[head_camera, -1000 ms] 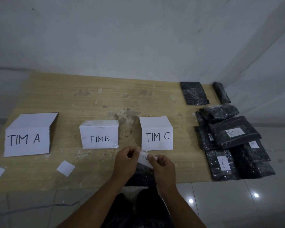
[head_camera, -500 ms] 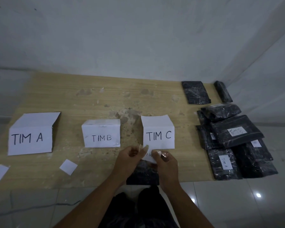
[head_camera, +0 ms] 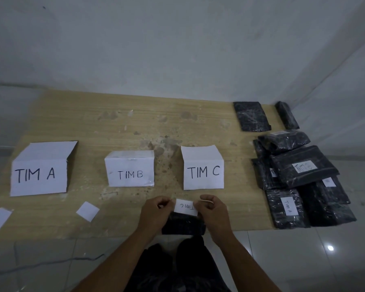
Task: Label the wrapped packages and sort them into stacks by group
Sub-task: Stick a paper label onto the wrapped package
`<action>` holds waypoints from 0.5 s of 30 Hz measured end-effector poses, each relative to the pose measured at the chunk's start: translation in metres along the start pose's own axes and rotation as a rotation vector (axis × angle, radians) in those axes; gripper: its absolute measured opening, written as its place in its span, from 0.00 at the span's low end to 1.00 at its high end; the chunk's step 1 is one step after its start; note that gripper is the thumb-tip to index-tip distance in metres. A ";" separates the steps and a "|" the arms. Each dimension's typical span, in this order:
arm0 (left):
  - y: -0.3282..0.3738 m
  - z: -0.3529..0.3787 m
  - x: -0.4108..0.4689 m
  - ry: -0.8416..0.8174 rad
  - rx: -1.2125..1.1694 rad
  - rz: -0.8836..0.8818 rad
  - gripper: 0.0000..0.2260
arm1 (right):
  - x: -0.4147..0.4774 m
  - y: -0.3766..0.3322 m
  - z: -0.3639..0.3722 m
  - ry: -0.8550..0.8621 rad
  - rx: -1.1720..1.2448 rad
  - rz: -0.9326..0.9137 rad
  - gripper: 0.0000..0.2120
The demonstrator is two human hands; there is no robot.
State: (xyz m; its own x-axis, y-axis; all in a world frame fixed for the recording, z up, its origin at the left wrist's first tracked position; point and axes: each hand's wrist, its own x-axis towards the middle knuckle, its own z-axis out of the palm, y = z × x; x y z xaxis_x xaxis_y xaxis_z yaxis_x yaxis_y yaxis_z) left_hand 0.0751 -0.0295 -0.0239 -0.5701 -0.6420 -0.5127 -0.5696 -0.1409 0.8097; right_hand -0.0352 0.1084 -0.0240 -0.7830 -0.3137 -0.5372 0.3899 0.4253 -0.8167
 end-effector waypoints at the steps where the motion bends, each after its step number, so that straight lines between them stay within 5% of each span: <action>1: -0.003 0.000 0.000 0.006 0.053 -0.002 0.06 | 0.002 0.002 0.000 0.013 -0.086 -0.023 0.12; 7: -0.031 0.003 0.006 0.038 0.252 -0.050 0.09 | 0.006 0.003 0.008 0.009 -0.396 -0.223 0.11; 15: -0.026 0.007 -0.001 0.141 0.239 -0.049 0.11 | 0.009 0.005 0.013 0.018 -0.490 -0.290 0.09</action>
State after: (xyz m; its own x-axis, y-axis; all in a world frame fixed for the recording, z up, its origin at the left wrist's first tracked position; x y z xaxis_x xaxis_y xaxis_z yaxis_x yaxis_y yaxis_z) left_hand 0.0863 -0.0200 -0.0471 -0.4602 -0.7395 -0.4913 -0.7274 -0.0032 0.6862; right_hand -0.0343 0.0968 -0.0360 -0.8345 -0.4632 -0.2985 -0.1089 0.6696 -0.7347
